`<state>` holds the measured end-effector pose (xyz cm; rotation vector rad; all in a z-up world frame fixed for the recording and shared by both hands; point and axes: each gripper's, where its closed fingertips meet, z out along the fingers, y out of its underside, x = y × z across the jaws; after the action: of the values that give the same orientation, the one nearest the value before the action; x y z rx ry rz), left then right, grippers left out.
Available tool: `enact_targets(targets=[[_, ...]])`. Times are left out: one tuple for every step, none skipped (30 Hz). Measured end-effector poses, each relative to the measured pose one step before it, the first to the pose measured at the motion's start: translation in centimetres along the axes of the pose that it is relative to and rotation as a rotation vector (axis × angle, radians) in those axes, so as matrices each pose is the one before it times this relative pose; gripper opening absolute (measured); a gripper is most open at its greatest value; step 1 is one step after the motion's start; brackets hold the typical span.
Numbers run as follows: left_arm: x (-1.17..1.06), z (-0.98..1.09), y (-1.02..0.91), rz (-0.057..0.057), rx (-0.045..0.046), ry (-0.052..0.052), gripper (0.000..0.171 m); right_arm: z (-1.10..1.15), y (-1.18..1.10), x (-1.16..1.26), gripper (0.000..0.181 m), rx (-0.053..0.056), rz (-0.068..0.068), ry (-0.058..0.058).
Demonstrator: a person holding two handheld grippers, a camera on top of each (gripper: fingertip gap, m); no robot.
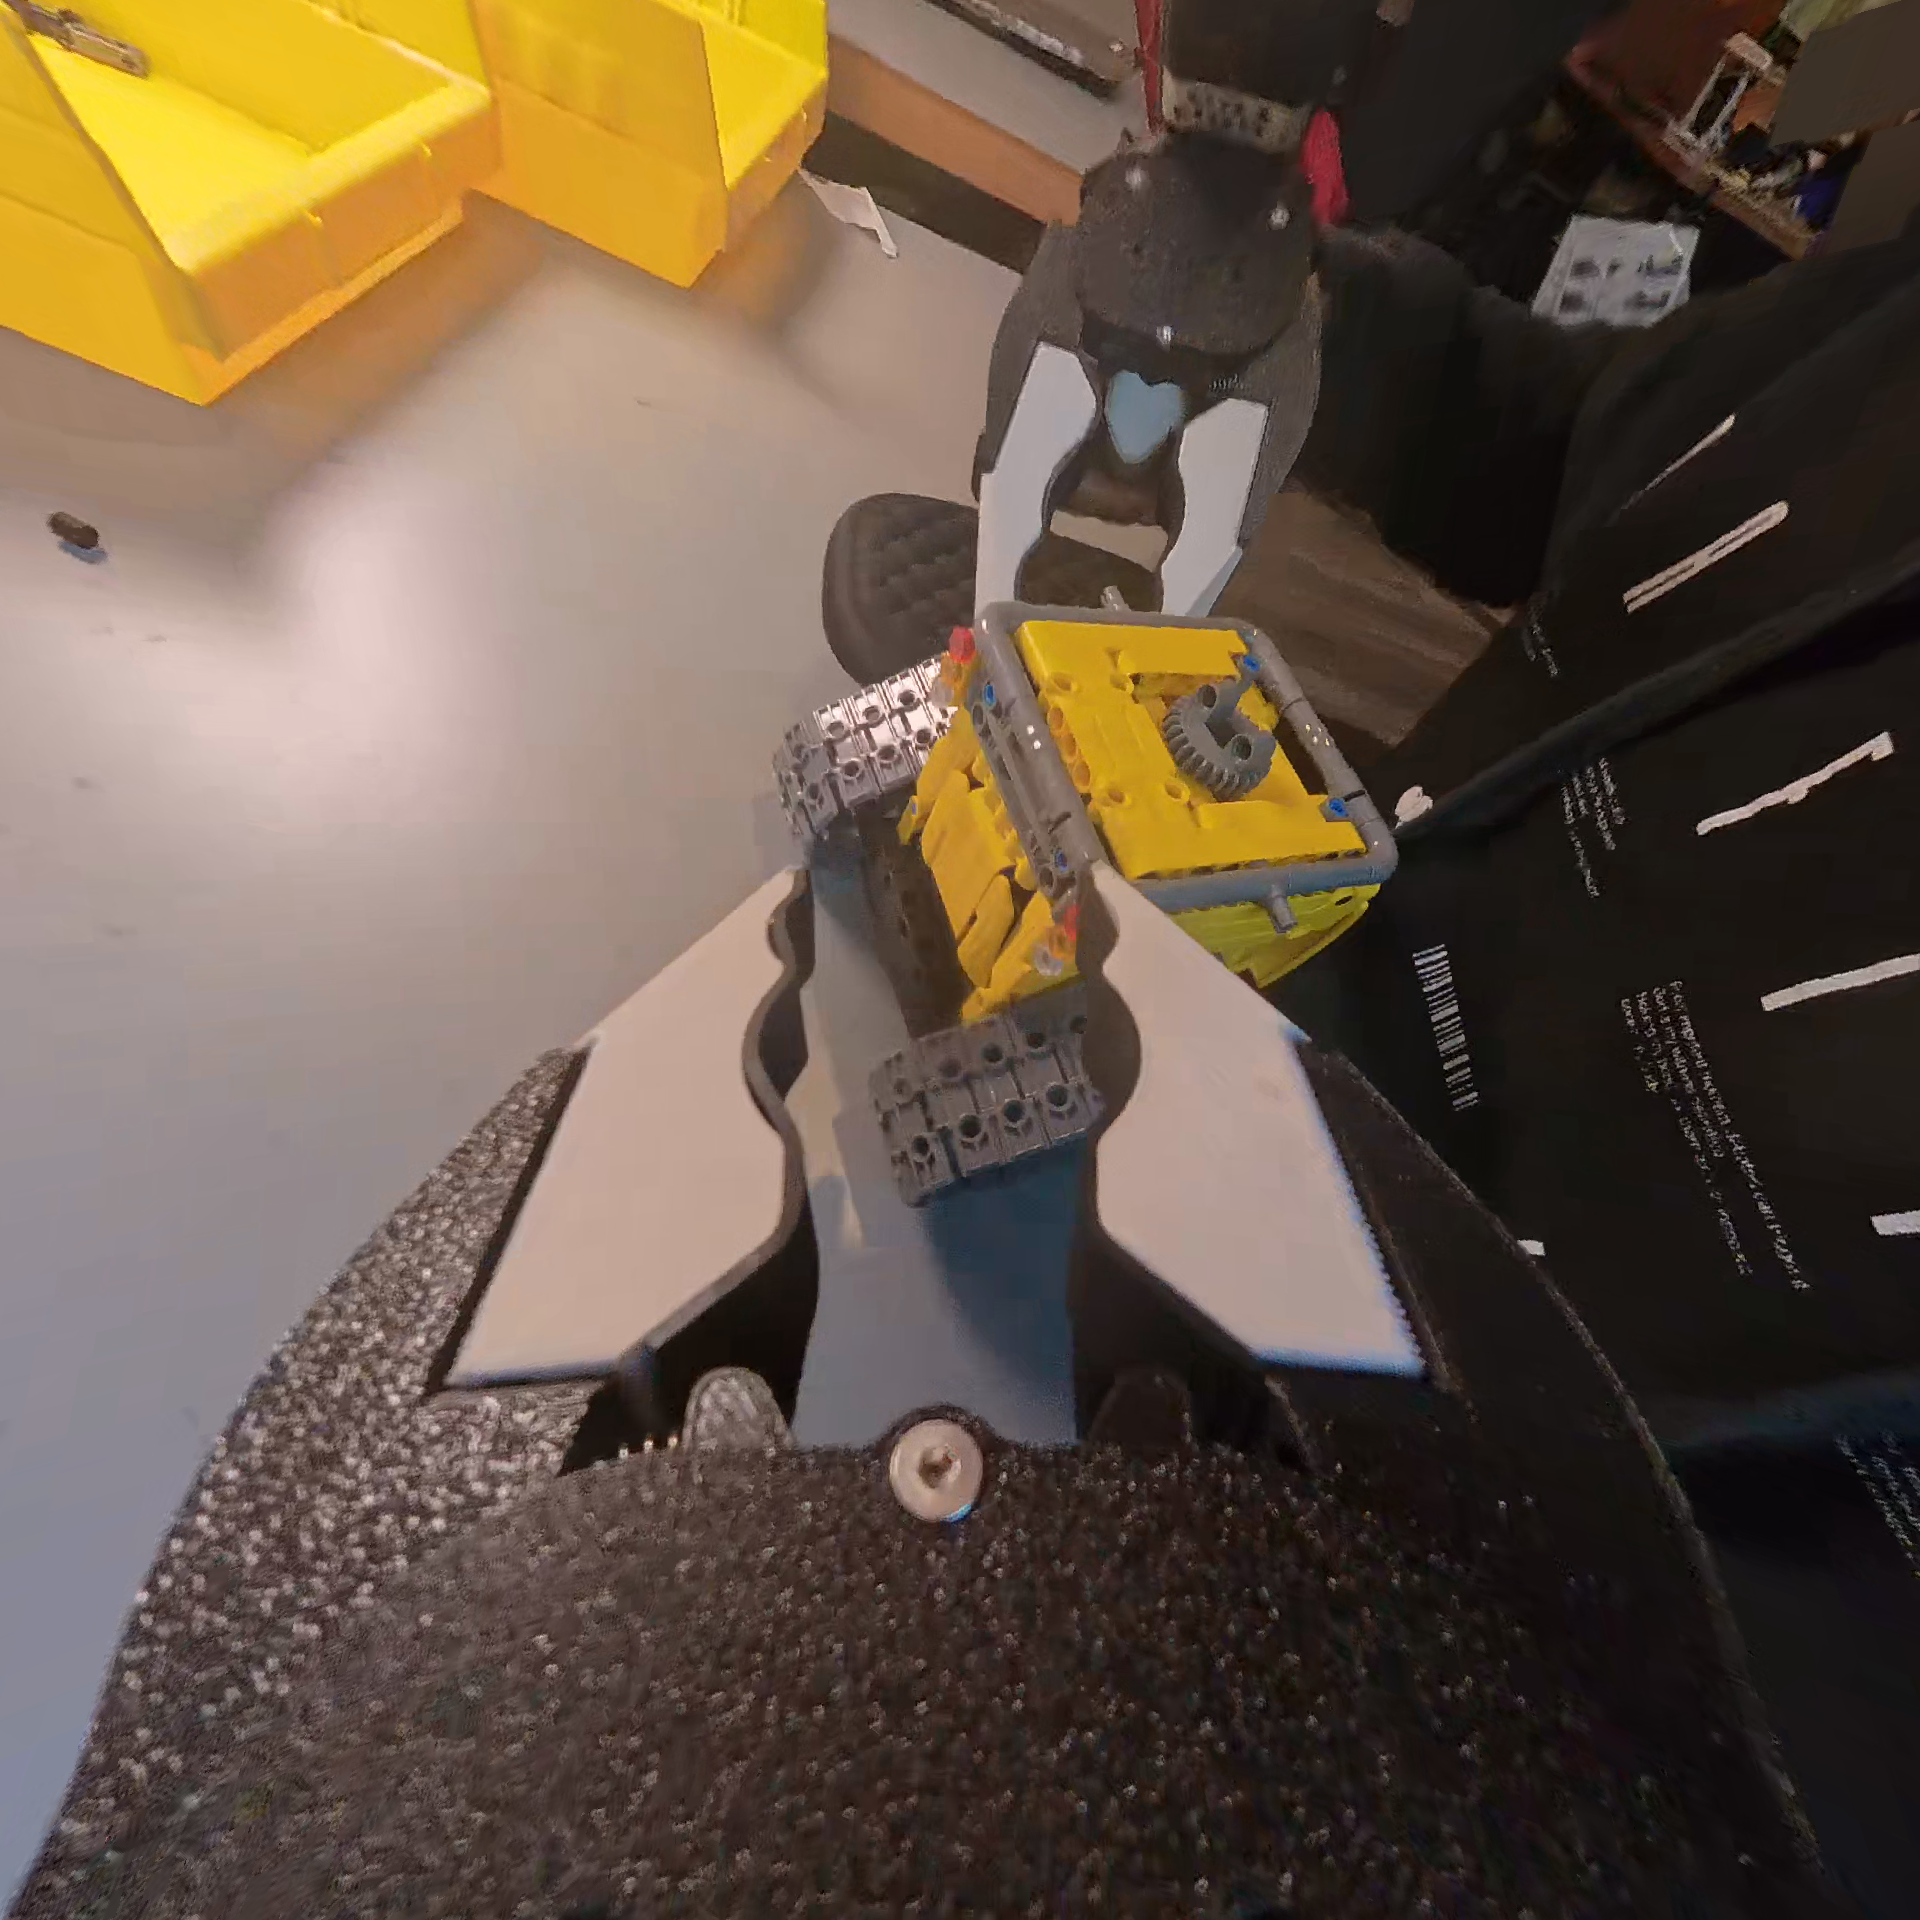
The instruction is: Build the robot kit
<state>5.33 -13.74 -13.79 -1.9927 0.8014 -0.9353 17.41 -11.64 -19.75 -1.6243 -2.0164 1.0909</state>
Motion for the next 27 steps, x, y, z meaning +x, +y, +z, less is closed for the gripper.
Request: enact_targets(targets=[[0.068, -0.810, -0.368, -0.0174, 0.03809, -0.0156, 0.048, 0.206, -0.144, -0.103, 0.038, 0.0098, -0.0004, 0.0086], [0.571, -0.867, -0.369, -0.0122, 0.03930, 0.0101, 0.048, 0.156, -0.084, -0.335, 0.034, 0.0120, -0.0042, -0.0009], [1.047, -0.729, -0.235, -0.0060, 0.03334, 0.0254, 0.048, 0.083, 0.037, -0.091, 0.033, 0.0102, -0.0041, 0.0185], [1.138, -0.403, 0.041, -0.0015, 0.02058, 0.0198, 0.049, 0.005, 0.019, 0.003, 0.032, 0.0112, 0.0014, 0.0200], [1.014, 0.086, 0.436, 0.0027, -0.00006, 0.0114, 0.049, 0.003, -0.030, 0.021, 0.030, 0.0131, 0.0158, 0.0142], [0.777, 0.587, 0.740, 0.0042, -0.01724, 0.0049, 0.051, 0.041, -0.032, -0.006, 0.029, 0.0134, 0.0255, 0.0069], [0.460, 0.967, 0.805, -0.0012, -0.02385, -0.0012, 0.054, 0.080, -0.044, -0.033, 0.026, 0.0157, 0.0279, 0.0001], [0.345, 1.100, 0.731, -0.0061, -0.02420, 0.0077, 0.055, 0.143, -0.145, 0.053, 0.025, 0.0227, 0.0272, 0.0028], [-0.327, 0.750, 0.197, 0.0000, 0.00092, -0.0194, 0.059, 0.130, -0.126, 0.026, 0.025, 0.0196, 0.0244, -0.0002], [-0.758, 0.400, 0.002, -0.0013, -0.00028, -0.0307, 0.052, 0.211, -0.106, -0.055, 0.024, 0.0139, 0.0184, -0.0017], [-0.586, 0.178, -0.293, -0.0056, 0.00893, -0.0093, 0.047, 0.258, -0.125, -0.130, 0.024, 0.0109, 0.0043, -0.0008], [-0.494, 0.036, -0.451, -0.0025, 0.01256, 0.0051, 0.042, 0.267, -0.151, -0.105, 0.024, 0.0081, -0.0016, 0.0040], [-0.481, 0.084, -0.256, 0.0101, -0.00085, 0.0091, 0.039, 0.272, -0.211, 0.004, 0.023, 0.0088, 0.0083, 0.0083], [-0.473, 0.141, -0.252, -0.0011, -0.00575, 0.0114, 0.038, 0.224, -0.210, 0.117, 0.023, 0.0067, 0.0087, 0.0132], [-0.541, 0.171, -0.295, 0.0022, -0.00992, 0.0068, 0.036, 0.165, -0.191, 0.166, 0.023, 0.0058, 0.0029, 0.0157], [-0.625, 0.179, -0.285, 0.0157, -0.01461, 0.0036, 0.034, 0.176, -0.225, 0.254, 0.023, 0.0070, 0.0053, 0.0198], [-0.682, 0.135, -0.215, 0.0124, -0.02257, 0.0066, 0.035, 0.150, -0.248, 0.339, 0.023, 0.0089, 0.0065, 0.0243], [-0.850, 0.104, -0.300, 0.0041, -0.02325, 0.0023, 0.035, 0.190, -0.307, 0.510, 0.023, 0.0132, 0.0211, 0.0334], [-1.038, 0.081, -0.350, 0.0065, -0.02371, -0.0084, 0.035, 0.229, -0.331, 0.621, 0.023, 0.0164, 0.0250, 0.0388], [-1.113, 0.119, -0.394, 0.0162, -0.02248, -0.0119, 0.037, 0.253, -0.331, 0.556, 0.023, 0.0179, 0.0115, 0.0379], [-1.105, 0.166, -0.410, 0.0143, -0.02310, -0.0067, 0.038, 0.276, -0.345, 0.565, 0.023, 0.0173, 0.0162, 0.0386], [-1.177, 0.160, -0.483, 0.0117, -0.02056, -0.0096, 0.039, 0.285, -0.358, 0.608, 0.024, 0.0162, 0.0118, 0.0443], [-1.253, 0.153, -0.501, 0.0146, -0.02218, -0.0183, 0.041, 0.240, -0.343, 0.700, 0.024, 0.0142, 0.0024, 0.0516], [-1.391, 0.120, -0.559, 0.0190, -0.01735, -0.0377, 0.044, 0.232, -0.309, 0.508, 0.024, 0.0096, -0.0030, 0.0403], [-1.408, 0.133, -0.578, 0.0216, -0.01029, -0.0514, 0.046, 0.274, -0.147, 0.241, 0.023, -0.0005, -0.0094, 0.0278], [-1.145, 0.128, -0.446, 0.0238, -0.01087, -0.0463, 0.046, 0.313, -0.031, -0.011, 0.022, -0.0050, -0.0232, 0.0171], [-0.867, 0.079, -0.397, 0.0224, -0.00424, -0.0399, 0.048, 0.312, -0.086, -0.161, 0.026, -0.0008, -0.0210, 0.0132]])
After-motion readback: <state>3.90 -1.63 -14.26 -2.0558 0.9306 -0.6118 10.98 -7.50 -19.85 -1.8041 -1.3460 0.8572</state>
